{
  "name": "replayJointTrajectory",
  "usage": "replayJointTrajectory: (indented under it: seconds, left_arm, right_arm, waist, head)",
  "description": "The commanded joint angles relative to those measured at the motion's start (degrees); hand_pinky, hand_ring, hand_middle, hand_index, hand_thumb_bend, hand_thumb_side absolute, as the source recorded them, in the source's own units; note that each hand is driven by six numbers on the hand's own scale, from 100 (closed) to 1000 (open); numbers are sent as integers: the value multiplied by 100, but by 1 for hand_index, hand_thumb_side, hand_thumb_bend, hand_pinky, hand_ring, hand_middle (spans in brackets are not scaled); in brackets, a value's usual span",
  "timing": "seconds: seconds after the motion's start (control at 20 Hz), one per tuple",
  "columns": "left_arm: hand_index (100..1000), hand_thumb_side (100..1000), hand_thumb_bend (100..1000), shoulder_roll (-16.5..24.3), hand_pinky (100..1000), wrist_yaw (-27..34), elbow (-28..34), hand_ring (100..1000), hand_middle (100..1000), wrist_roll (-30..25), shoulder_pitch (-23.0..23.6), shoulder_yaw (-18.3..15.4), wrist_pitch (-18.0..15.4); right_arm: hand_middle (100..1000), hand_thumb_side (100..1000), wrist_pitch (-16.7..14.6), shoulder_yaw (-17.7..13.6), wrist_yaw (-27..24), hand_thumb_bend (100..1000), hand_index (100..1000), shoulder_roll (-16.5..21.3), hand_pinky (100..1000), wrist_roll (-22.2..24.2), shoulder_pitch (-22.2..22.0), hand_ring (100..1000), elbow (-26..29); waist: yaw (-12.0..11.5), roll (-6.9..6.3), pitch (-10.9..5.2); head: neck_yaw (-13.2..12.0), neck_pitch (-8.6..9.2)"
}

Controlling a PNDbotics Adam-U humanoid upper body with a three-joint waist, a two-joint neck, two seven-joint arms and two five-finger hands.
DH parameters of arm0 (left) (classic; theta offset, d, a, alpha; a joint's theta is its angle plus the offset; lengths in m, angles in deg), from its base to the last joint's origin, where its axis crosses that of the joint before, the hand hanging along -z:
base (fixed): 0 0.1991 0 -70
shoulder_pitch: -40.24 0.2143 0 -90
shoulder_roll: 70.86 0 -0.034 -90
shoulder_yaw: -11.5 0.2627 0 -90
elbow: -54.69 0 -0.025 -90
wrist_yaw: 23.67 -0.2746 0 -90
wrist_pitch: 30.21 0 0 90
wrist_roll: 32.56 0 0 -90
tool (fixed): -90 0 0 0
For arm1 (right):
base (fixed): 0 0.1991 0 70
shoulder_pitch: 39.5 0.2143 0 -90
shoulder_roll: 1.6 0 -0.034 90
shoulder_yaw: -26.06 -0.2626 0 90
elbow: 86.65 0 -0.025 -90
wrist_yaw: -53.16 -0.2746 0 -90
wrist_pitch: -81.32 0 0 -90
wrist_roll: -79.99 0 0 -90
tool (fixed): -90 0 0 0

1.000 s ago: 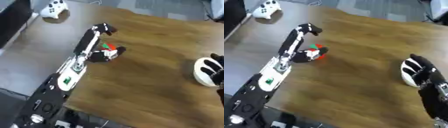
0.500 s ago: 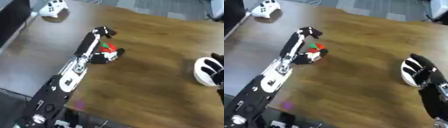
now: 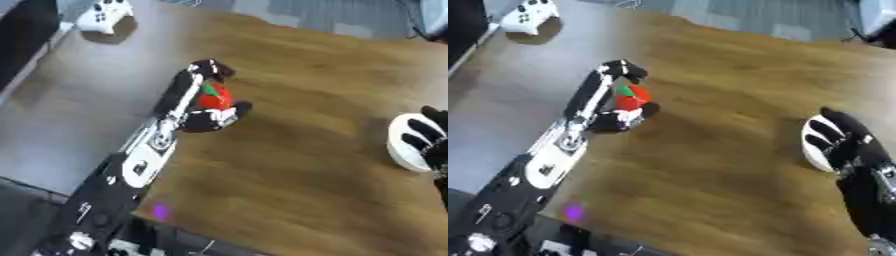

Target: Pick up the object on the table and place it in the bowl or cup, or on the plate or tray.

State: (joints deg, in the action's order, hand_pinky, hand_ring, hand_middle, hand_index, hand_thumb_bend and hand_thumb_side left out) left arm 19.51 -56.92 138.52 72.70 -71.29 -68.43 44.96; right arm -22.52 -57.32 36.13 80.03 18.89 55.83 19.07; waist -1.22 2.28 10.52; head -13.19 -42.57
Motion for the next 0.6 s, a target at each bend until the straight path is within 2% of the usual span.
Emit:
replayJointTrajectory:
  seconds: [0.05, 0.6]
  left_arm:
    - [734, 816, 577, -9, 725, -19, -65, 617, 602, 1, -19, -3, -48]
    - [734, 817, 571, -54, 725, -102, -123, 619, 604, -5, 2, 18, -110]
  right_arm:
    - [968, 912, -14, -12, -38, 100, 973, 39, 928, 19, 61, 943, 132]
    - [970, 913, -14, -16, -42, 100, 975, 34, 929, 29, 64, 942, 142]
  waist:
    - [10, -6, -59]
    - [14, 3, -41]
  head:
    - [-28, 8]
    - [-12, 6]
